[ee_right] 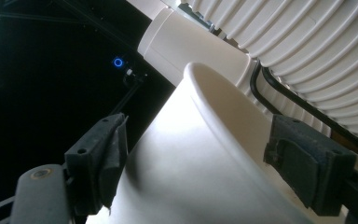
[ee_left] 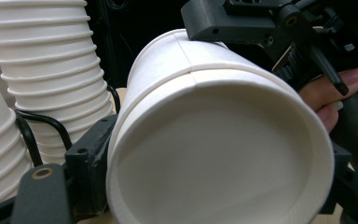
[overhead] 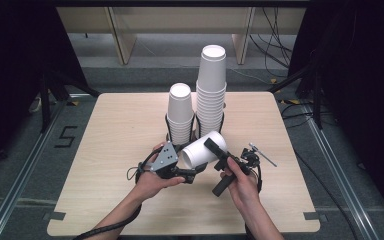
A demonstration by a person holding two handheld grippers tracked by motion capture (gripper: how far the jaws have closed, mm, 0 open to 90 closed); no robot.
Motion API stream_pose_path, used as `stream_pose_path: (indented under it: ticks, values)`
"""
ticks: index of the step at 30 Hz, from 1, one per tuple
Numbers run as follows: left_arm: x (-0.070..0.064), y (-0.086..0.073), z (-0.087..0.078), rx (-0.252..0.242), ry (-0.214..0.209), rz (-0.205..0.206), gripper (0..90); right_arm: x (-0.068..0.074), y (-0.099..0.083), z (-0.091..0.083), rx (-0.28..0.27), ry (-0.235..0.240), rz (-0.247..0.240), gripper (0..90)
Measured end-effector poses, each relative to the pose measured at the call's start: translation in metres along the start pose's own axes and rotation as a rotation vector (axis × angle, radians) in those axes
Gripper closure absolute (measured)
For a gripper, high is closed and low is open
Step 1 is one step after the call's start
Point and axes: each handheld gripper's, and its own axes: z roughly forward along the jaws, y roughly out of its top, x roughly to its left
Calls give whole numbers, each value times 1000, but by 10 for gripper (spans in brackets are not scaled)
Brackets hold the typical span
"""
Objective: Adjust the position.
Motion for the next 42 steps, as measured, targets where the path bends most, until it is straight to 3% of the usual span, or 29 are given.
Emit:
stream_pose_path:
  ticks: [4, 9, 10, 11, 12, 14, 15, 16, 18, 21, 22, 24, 25, 26, 27, 28, 31, 33, 35, 38, 39, 42]
  values:
    - [1, 0, 0, 0, 3, 0, 213, 2, 0, 0, -5, -4, -7, 230]
    - [2, 1, -2, -9, 13, -1, 213, 3, 0, 0, -1, -31, -42, 59]
    - [3, 2, -2, -12, 14, -2, 213, 1, 0, 0, -5, -39, -75, 13]
    - [4, 2, -3, -13, 15, -4, 213, 3, 1, -2, 0, -42, -43, 5]
    - [4, 2, -3, -17, 21, -4, 213, 0, 1, -2, -12, -53, -67, 5]
    - [4, 3, -4, -16, 22, -2, 212, -3, 1, -4, -15, -75, -53, 4]
    - [4, 2, -4, -17, 24, -2, 213, -1, 0, -4, -6, -69, 13, 5]
    - [4, 2, -4, -16, 24, -1, 213, -5, 0, -4, -10, -70, -11, 4]
    - [4, 2, -3, -19, 23, -3, 213, -6, -1, -5, -12, -61, 11, 5]
    - [4, 2, -2, -18, 25, 2, 213, -3, -3, -4, -11, -39, 86, 5]
    - [4, 2, -2, -18, 26, 1, 213, -4, -3, -4, -26, -30, 45, 5]
    - [4, 2, -3, -19, 29, -4, 213, -1, -1, -6, -32, -15, 47, 5]
    - [5, 2, -3, -20, 33, -6, 213, 1, -1, -8, -30, -10, 75, 5]
    - [6, 2, -3, -21, 35, -7, 213, -1, 0, -8, -42, -9, 49, 5]
    - [6, 2, -3, -24, 40, -9, 213, -1, 0, -9, -37, -9, 72, 5]
    - [6, 2, -3, -27, 42, -11, 213, -3, 0, -10, -40, -16, 59, 5]
    - [7, 3, -3, -30, 45, -14, 213, -7, -2, -11, -38, -14, 89, 5]
    - [7, 3, -3, -32, 47, -15, 213, -7, -5, -12, -19, -19, 134, 5]
    - [7, 4, -3, -34, 48, -16, 213, -10, -7, -11, -21, -21, 113, 5]
    - [7, 4, -2, -39, 46, -17, 213, -13, -10, -10, -21, -26, 127, 5]
    - [7, 4, -2, -39, 45, -15, 213, -11, -11, -10, -5, -24, 173, 5]
    - [6, 4, -1, -42, 46, -18, 213, -13, -13, -8, -16, -11, 184, 5]
